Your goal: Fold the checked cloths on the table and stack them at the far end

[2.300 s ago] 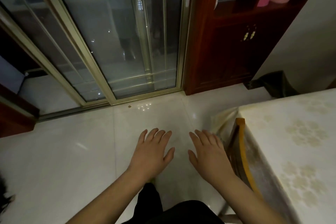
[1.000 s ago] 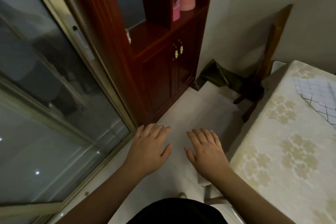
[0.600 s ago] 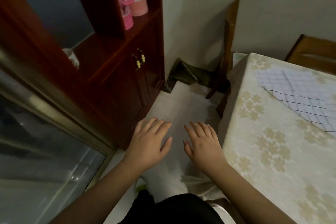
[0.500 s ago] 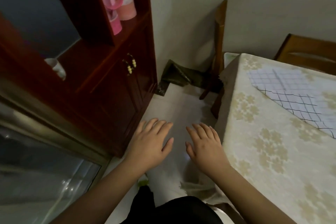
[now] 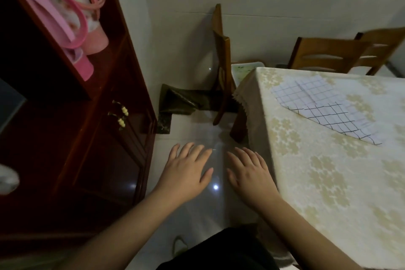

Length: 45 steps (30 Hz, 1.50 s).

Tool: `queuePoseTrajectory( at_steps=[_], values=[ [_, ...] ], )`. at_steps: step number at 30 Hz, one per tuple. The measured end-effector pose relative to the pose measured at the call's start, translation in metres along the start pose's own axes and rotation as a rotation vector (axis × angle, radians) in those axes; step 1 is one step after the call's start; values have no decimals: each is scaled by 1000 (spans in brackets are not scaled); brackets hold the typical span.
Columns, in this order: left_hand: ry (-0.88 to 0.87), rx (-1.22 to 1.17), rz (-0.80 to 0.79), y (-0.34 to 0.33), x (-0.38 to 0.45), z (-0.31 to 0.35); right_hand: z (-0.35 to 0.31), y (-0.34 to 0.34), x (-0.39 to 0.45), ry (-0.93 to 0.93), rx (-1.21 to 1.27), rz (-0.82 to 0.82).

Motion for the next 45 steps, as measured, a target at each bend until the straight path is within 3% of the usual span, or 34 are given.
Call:
queuePoseTrajectory(
  at_steps=[19,30,45],
  values=[
    [-357,-41,-177,-38,209,42,136,-2,99,-399,61,86],
    [-519,45,-146,-27,332,89,220,12,154,-587,60,172],
    [-926,11,-325,-76,477,122,299,-3,224,-1029,3,86]
  ],
)
Point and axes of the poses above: each hand's wrist, its own x-axis towards the middle knuckle, its own y-axis out of the back of the hand, z = x × y, the point moved 10 cm from there along x, towards the middle knuckle, and after that the axes turned 2 degrees about z, right-handed, at the moved point
